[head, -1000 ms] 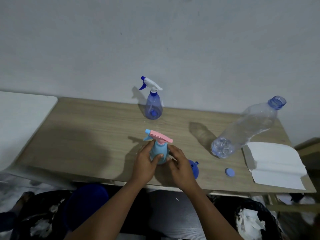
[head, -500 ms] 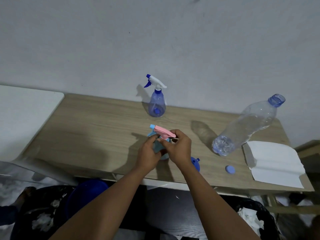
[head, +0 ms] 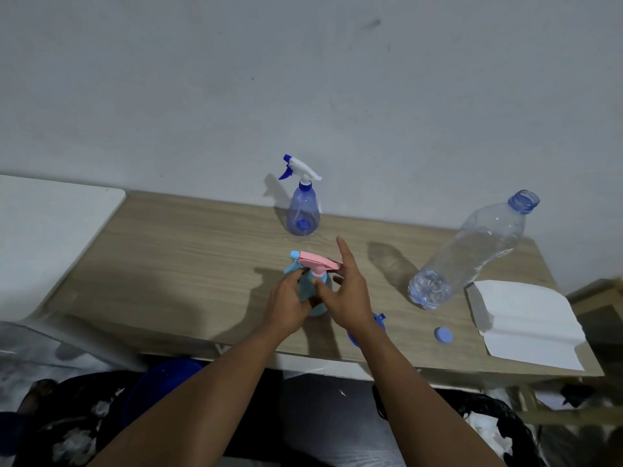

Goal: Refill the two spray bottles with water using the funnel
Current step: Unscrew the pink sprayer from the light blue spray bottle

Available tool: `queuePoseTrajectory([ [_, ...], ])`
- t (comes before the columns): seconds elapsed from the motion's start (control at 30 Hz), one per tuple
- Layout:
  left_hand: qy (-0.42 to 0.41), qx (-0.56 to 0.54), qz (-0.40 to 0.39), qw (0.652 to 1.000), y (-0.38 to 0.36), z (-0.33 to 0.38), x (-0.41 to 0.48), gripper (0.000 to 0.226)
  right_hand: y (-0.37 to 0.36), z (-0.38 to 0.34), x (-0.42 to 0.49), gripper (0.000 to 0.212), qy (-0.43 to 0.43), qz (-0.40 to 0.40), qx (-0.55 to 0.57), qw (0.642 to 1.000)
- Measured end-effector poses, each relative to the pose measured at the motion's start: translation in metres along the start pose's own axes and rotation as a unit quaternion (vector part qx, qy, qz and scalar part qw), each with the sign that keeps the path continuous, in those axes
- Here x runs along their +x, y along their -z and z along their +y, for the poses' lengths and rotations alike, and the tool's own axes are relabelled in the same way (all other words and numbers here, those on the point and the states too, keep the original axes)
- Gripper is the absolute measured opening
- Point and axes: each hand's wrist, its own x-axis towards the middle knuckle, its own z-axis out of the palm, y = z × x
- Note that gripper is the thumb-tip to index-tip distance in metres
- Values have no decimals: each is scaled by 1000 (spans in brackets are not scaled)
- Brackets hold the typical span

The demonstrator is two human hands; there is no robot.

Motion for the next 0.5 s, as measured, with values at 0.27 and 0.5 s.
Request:
queuePoseTrajectory([
  [0.27, 5, -7, -5, 1000, -1, -1, -1, 53, -1, -5, 1, 100, -19, 3, 16, 1000],
  [0.5, -7, -14, -6, 1000, 0, 3, -1, 53, 3, -7, 5, 109, -12, -13, 13, 1000],
])
